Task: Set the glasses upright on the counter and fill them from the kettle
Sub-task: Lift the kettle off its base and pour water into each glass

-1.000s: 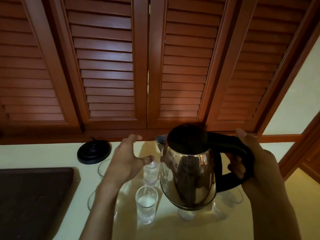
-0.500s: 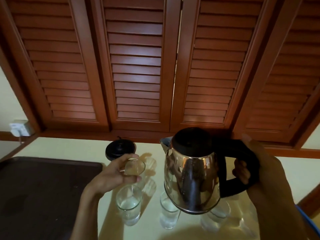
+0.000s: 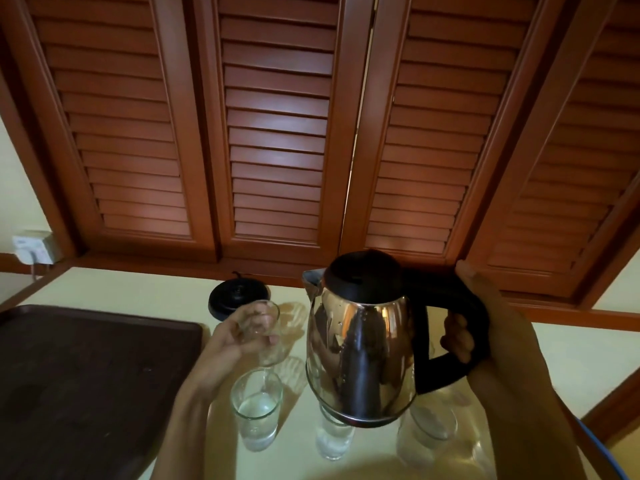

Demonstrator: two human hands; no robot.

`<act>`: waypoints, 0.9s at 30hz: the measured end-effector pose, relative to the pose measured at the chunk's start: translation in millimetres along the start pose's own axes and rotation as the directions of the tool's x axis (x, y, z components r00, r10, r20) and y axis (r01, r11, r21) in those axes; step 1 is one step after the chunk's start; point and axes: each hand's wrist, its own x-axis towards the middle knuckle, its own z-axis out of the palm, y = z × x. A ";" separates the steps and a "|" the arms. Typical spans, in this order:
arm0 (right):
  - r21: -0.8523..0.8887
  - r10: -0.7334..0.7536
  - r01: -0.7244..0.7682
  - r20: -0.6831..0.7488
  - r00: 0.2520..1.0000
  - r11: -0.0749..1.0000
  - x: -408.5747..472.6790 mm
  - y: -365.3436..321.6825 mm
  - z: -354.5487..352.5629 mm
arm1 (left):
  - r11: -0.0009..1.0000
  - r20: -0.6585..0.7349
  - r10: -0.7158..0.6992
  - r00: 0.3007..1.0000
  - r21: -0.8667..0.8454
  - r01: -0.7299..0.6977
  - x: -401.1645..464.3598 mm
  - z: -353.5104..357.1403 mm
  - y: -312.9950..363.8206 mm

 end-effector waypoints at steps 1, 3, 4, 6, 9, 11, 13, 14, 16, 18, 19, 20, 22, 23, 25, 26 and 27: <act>-0.004 -0.016 0.016 0.006 1.000 1.000 1.5 -0.5 2.0 | 1.000 -0.023 0.030 0.999 0.004 -0.030 -0.2 -0.1 6.9; -0.019 -0.042 0.042 0.008 0.999 0.999 3.3 -2.4 7.3 | 0.997 -0.060 0.079 0.995 -0.003 -0.079 -0.4 0.1 22.5; -0.024 -0.046 0.046 0.010 0.999 0.999 4.4 -3.8 10.6 | 0.995 -0.075 0.095 0.993 -0.001 -0.096 -0.7 1.3 31.8; -0.032 -0.048 0.048 0.024 0.999 0.998 6.9 -7.7 17.9 | 0.992 -0.086 0.122 0.989 0.015 -0.121 -1.1 5.1 49.6; -0.029 -0.044 0.046 0.056 0.997 0.999 12.0 -14.9 28.5 | 0.991 -0.095 0.129 0.987 0.032 -0.127 0.1 12.1 73.6; -0.023 -0.046 0.048 0.078 0.996 0.999 17.5 -21.0 34.6 | 0.987 -0.104 0.151 0.983 0.066 -0.145 3.0 17.8 86.1; -0.054 -0.075 0.081 0.104 0.992 0.995 22.6 -30.1 41.4 | 0.979 -0.146 0.179 0.973 0.120 -0.162 4.6 24.5 95.7; -0.085 -0.098 0.108 0.120 0.988 0.990 24.5 -35.9 45.3 | 0.975 -0.175 0.192 0.966 0.145 -0.168 4.4 27.6 98.1; -0.163 -0.134 0.157 0.144 0.981 0.974 26.7 -47.9 54.1 | 0.969 -0.230 0.209 0.950 0.177 -0.170 3.6 31.5 96.5; -0.235 -0.184 0.216 0.152 0.971 0.948 25.9 -59.2 63.2 | 0.965 -0.280 0.210 0.937 0.214 -0.153 2.0 33.5 89.5; -0.268 -0.221 0.259 0.165 0.961 0.928 25.7 -64.0 67.7 | 0.960 -0.290 0.215 0.933 0.238 -0.147 1.0 33.5 86.7; -0.303 -0.259 0.305 0.184 0.948 0.903 25.7 -67.9 71.6 | 0.956 -0.296 0.216 0.931 0.260 -0.139 -1.1 33.6 85.5; -0.369 -0.316 0.382 0.227 0.921 0.847 25.7 -74.3 79.3 | 0.946 -0.293 0.215 0.931 0.298 -0.125 -4.4 32.7 83.4; -0.392 -0.333 0.408 0.246 0.910 0.824 26.8 -77.1 82.3 | 0.942 -0.280 0.217 0.935 0.313 -0.125 -6.6 32.3 83.4; -0.433 -0.355 0.456 0.297 0.887 0.777 31.2 -82.3 87.6 | 0.937 -0.254 0.210 0.944 0.327 -0.121 -10.5 31.0 82.2; -0.458 -0.362 0.480 0.324 0.874 0.748 34.2 -84.9 90.4 | 0.935 -0.240 0.210 0.948 0.332 -0.123 -12.3 30.3 81.6; -0.487 -0.367 0.499 0.345 0.864 0.717 37.1 -87.4 93.2 | 0.933 -0.226 0.205 0.952 0.340 -0.120 -13.3 29.6 80.0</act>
